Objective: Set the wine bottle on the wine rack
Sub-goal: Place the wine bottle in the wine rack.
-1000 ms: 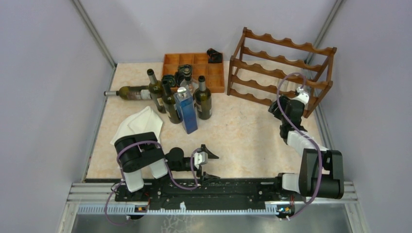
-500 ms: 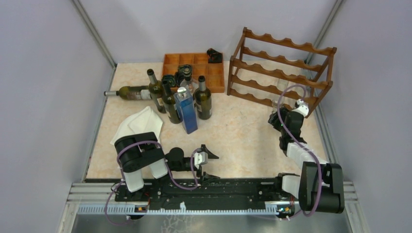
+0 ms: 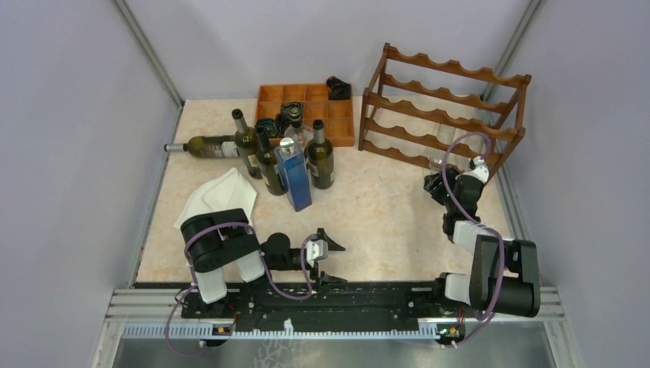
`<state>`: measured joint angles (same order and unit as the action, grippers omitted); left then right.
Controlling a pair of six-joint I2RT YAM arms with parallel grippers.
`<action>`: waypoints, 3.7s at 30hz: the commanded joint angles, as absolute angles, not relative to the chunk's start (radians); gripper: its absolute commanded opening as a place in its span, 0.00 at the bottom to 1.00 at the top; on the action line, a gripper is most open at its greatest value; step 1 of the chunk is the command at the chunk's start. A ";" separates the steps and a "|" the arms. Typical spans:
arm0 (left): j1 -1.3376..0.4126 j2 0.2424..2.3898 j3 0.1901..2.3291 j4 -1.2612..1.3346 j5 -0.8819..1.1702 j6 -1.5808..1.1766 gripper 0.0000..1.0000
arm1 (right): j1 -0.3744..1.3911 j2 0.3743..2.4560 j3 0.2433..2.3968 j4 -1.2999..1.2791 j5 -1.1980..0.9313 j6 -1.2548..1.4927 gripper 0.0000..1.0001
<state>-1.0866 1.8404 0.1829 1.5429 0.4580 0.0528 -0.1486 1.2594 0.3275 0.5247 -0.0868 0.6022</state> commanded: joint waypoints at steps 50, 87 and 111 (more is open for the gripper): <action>-1.088 1.867 0.204 1.789 0.492 0.044 0.99 | -0.207 1.594 0.324 1.096 -0.164 0.827 0.00; -1.089 1.872 0.209 1.788 0.501 0.046 0.99 | -0.204 1.744 0.278 1.357 -0.162 0.923 0.39; -1.088 1.872 0.209 1.788 0.502 0.046 0.99 | -0.212 1.850 0.263 1.547 -0.080 1.094 0.56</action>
